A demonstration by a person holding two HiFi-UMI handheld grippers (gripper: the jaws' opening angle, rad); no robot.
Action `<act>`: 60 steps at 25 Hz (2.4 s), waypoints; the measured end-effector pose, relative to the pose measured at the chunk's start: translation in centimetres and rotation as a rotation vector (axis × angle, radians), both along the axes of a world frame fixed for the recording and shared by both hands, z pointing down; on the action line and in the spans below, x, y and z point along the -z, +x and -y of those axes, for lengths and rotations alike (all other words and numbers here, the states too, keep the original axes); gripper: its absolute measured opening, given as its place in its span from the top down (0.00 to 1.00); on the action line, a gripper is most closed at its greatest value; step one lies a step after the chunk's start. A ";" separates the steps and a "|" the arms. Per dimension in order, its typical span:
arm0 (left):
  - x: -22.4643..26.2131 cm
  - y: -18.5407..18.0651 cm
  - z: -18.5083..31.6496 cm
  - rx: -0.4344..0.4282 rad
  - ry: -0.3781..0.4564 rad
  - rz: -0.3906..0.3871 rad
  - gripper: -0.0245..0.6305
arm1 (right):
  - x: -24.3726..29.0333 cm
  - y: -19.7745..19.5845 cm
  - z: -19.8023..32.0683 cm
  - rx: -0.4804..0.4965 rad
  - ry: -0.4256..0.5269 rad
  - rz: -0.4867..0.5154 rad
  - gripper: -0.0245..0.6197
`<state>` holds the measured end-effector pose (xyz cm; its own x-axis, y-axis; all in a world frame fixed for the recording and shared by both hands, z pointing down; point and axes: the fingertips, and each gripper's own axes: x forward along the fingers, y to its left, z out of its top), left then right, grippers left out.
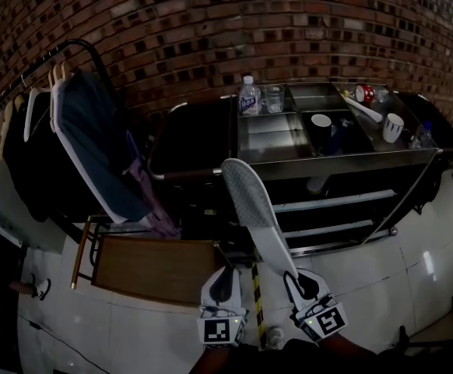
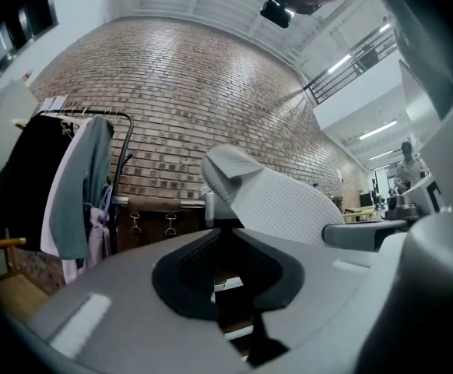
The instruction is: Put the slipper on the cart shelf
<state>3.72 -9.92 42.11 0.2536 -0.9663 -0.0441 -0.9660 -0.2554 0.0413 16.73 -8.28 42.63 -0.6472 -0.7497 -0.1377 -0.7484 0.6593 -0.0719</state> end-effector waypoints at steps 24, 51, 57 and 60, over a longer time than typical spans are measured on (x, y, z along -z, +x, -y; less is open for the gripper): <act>-5.4 1.4 -0.4 -0.004 -0.136 0.008 0.94 | -13.8 6.6 0.6 -0.159 -0.443 0.143 0.90; -5.5 -3.1 4.2 0.014 -0.149 -0.005 0.94 | -17.5 1.7 27.2 -0.055 -0.910 0.772 0.90; -6.0 -2.7 4.7 -0.006 -0.158 0.000 0.93 | -18.5 2.0 30.7 -0.114 -0.937 0.737 0.89; -5.9 -2.7 4.8 -0.003 -0.166 -0.018 0.94 | -19.0 2.2 31.7 -0.141 -0.956 0.739 0.89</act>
